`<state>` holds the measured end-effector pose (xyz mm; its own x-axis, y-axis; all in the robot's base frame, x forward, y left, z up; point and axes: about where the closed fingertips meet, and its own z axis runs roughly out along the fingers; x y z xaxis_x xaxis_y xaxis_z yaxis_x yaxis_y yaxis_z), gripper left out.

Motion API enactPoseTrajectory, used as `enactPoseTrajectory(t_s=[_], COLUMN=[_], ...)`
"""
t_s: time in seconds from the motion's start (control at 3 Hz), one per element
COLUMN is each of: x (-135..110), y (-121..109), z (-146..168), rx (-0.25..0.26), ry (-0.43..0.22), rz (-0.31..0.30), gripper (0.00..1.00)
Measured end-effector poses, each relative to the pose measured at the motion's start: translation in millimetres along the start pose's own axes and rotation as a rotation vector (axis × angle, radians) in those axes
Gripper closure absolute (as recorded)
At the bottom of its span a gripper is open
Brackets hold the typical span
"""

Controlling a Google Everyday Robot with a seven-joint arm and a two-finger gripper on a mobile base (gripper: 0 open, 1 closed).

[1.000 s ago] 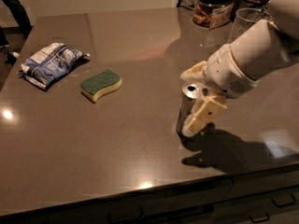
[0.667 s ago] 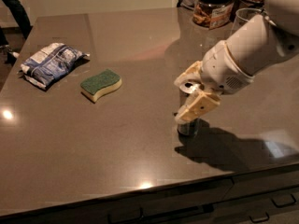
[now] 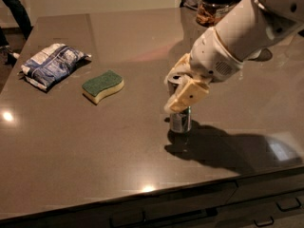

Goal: Move redbull can near sponge

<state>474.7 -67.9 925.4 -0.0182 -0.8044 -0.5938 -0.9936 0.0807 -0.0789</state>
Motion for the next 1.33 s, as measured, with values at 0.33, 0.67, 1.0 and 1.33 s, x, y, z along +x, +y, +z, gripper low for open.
enactPoseTrajectory(t_s=[0.33,0.67,1.0,1.33], x=[-4,-7,-25,-56], y=[0,-2,-11,-30], z=[1,1,1,-2], rx=[-0.001,0.004,0.036,0.07], ry=[-0.001,-0.014,-0.094,-0.213], rz=[-0.003,-0.012,-0.066,-0.129], gripper=[1.0,1.0,1.0,1.0])
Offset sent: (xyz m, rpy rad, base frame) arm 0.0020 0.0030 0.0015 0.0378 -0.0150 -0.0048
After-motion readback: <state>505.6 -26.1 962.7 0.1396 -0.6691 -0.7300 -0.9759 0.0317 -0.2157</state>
